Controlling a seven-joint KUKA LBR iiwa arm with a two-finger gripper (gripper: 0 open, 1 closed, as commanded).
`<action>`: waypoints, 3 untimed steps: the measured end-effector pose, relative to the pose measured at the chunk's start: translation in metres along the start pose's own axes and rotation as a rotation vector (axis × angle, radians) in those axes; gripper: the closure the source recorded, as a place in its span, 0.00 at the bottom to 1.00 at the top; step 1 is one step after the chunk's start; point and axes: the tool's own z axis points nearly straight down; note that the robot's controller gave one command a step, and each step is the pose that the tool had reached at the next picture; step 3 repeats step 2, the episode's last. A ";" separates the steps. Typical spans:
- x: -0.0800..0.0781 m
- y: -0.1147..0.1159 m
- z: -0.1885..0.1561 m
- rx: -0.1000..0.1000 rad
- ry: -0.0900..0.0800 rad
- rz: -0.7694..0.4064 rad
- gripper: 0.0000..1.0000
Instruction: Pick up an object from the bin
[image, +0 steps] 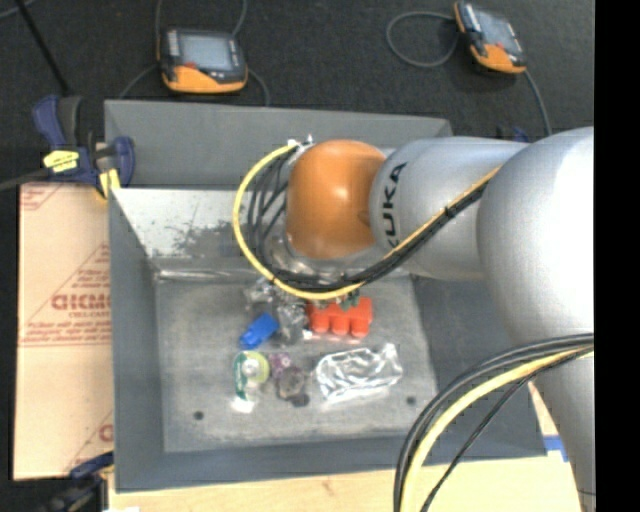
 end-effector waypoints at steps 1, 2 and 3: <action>-0.014 -0.027 -0.116 0.007 -0.008 0.013 1.00; 0.031 0.013 -0.220 0.005 -0.006 0.015 1.00; 0.031 0.013 -0.220 0.005 -0.006 0.015 1.00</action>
Offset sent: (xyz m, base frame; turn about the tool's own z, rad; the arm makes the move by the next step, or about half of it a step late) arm 0.0216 -0.0134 0.1095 0.0074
